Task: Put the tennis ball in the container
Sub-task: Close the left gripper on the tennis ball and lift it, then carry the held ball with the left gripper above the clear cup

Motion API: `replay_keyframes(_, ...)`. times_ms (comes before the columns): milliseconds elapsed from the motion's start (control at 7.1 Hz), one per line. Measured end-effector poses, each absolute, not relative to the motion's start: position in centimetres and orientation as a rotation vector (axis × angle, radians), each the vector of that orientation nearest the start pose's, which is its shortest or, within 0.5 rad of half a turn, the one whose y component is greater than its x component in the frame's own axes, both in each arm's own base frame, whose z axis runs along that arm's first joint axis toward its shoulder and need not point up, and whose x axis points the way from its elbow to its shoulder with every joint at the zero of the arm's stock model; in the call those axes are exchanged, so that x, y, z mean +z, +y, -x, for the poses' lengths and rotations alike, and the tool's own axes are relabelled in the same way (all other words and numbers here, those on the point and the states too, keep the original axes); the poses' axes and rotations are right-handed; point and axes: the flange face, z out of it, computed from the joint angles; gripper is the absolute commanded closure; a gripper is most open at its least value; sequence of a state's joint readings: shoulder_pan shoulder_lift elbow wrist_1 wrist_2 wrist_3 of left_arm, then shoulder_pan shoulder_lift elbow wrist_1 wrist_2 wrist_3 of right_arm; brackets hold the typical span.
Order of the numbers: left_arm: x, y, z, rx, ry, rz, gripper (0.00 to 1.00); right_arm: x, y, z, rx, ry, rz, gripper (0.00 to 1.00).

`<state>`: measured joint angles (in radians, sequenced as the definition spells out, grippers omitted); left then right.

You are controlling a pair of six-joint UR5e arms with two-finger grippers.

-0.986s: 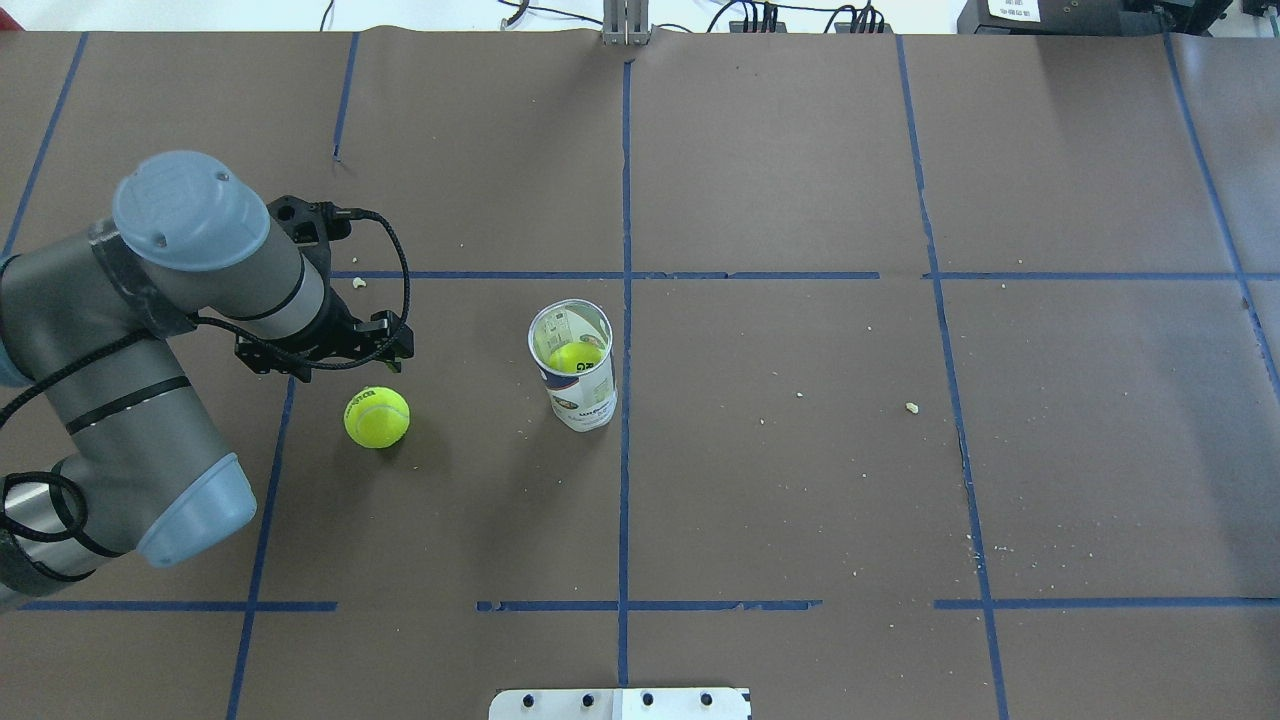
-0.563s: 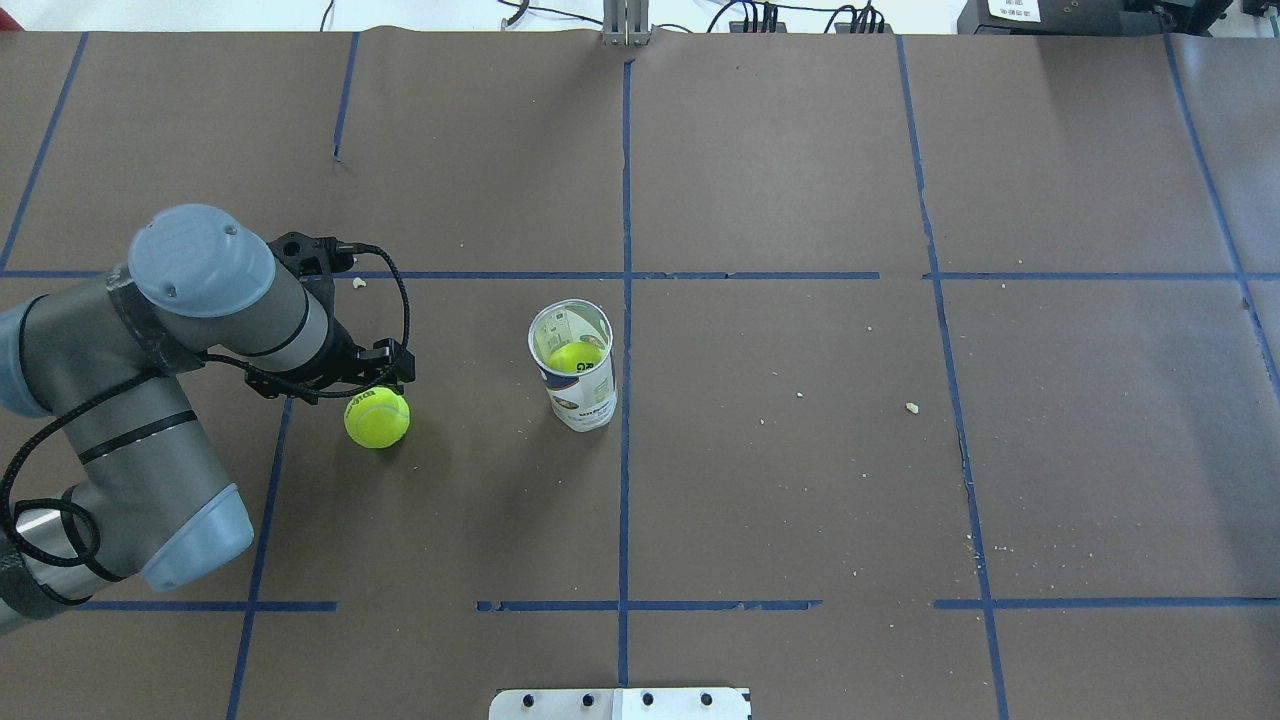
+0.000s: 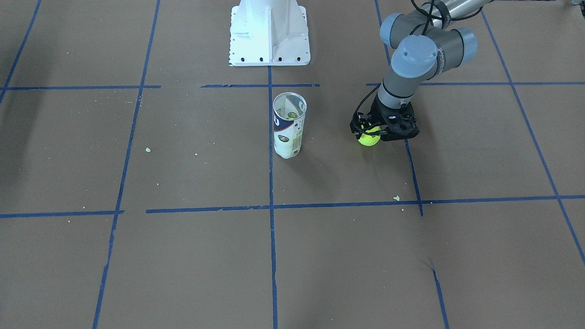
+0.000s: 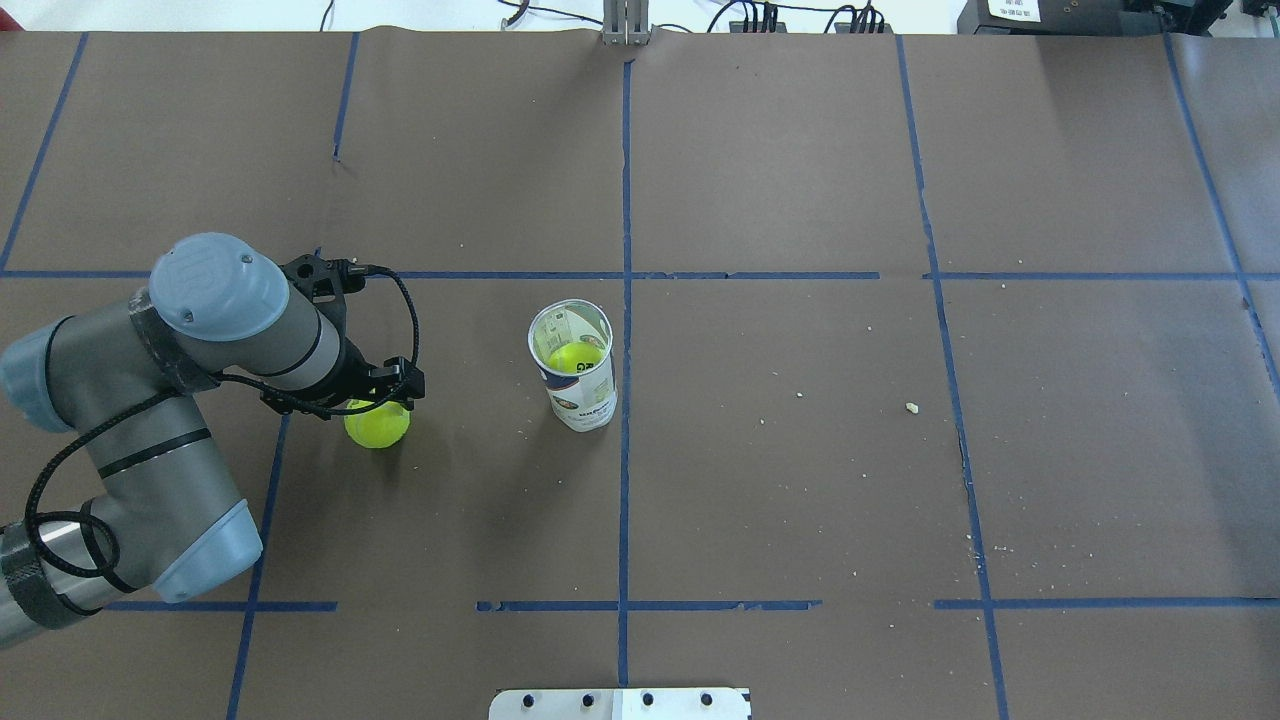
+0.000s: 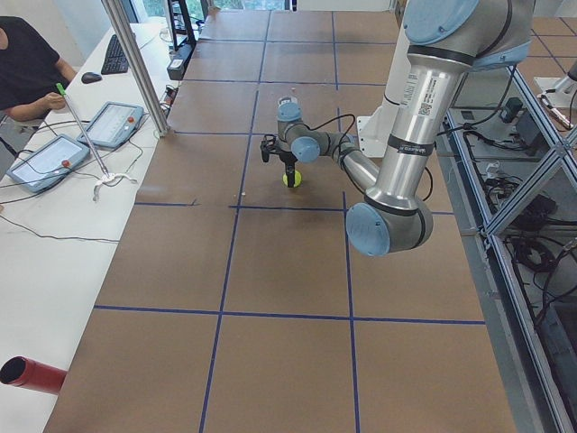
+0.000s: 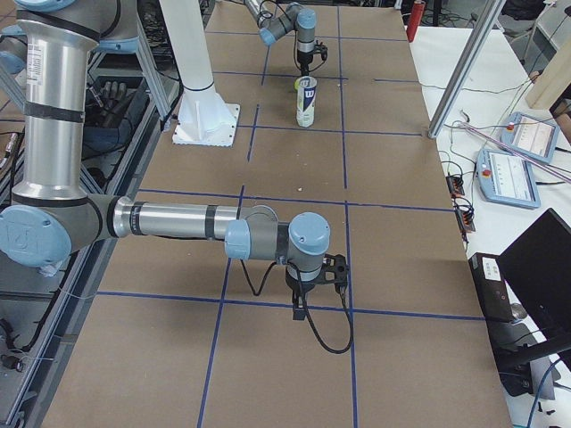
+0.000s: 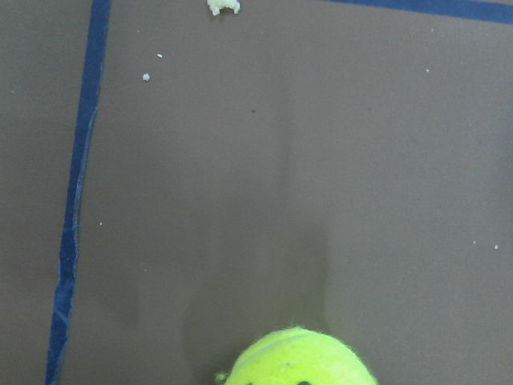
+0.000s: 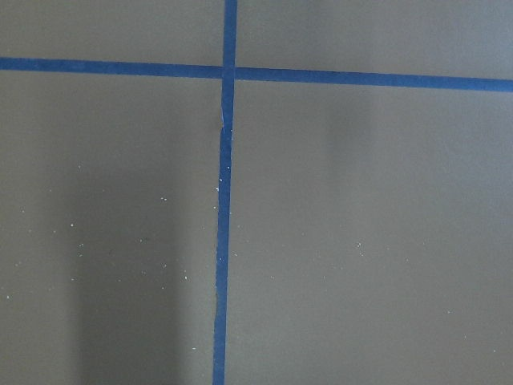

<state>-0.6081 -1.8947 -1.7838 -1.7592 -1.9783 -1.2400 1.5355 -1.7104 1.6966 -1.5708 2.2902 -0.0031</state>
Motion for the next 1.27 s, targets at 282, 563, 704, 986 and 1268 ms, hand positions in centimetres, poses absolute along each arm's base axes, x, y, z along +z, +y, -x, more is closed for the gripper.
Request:
replay_keyframes(282, 36.6, -42.2, -45.0, -0.110, 0.818, 0.026, 0.24, 66.5, -43.4, -5.2, -0.032, -0.719, 0.025, 0.00)
replay_keyframes(563, 36.7, -42.1, -45.3, -0.109, 0.816, 0.030, 0.80, 66.5, -43.4, -5.2, -0.032, -0.719, 0.025, 0.00)
replay_keyframes(704, 36.3, -42.0, -45.2, -0.106, 0.822, 0.024, 1.00, 66.5, -43.4, -5.2, -0.032, -0.719, 0.025, 0.00)
replay_keyframes(986, 32.9, -41.5, -42.7, -0.106, 0.854, -0.001, 1.00, 66.5, -43.4, -5.2, -0.032, -0.719, 0.025, 0.00)
replay_keyframes(1268, 26.1, -42.3, -37.5, -0.133, 0.821, -0.024, 1.00, 66.5, -43.4, -5.2, -0.032, -0.719, 0.025, 0.00)
